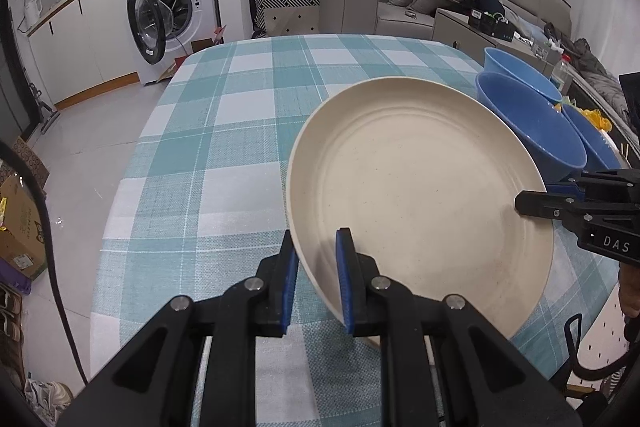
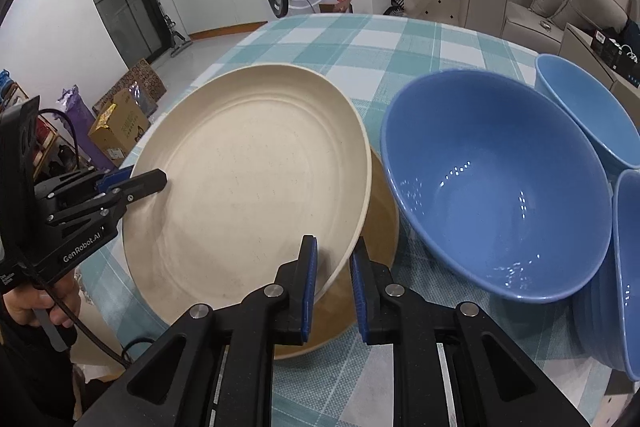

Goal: Organize plates and bowls
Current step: 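Lower the cream plate flat onto the stacked cream plates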

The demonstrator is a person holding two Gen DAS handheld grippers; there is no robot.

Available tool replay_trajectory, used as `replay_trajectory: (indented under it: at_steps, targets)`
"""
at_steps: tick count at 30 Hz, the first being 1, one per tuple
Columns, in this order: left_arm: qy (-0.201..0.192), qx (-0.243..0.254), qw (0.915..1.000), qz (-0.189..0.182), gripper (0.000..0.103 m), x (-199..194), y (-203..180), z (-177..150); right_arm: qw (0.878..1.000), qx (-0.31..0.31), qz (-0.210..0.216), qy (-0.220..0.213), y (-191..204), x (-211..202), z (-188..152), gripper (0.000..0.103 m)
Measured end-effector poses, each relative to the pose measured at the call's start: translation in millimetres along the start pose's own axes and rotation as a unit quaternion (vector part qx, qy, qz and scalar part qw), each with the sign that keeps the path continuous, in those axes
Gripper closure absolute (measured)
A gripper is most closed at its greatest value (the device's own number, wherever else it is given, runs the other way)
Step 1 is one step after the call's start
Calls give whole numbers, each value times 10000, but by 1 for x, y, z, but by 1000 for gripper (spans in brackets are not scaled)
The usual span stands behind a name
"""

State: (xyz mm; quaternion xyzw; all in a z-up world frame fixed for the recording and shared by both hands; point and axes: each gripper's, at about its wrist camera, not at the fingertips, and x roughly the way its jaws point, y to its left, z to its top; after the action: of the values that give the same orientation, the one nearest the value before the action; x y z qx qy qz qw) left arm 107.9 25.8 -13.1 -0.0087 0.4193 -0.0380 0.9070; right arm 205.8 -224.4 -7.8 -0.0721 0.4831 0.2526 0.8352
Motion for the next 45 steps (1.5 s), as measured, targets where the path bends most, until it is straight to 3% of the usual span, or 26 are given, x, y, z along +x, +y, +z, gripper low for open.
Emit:
replay_trajectory:
  at_steps: [28,45]
  targets:
    - [228,391,9989,83,83,15,-16,-4,9970,-323,-666,216,7,6,-7,84]
    - [185,784,9958,426,83,18,-27,-9,9898,-708,-1212,245,15,12,-17,82]
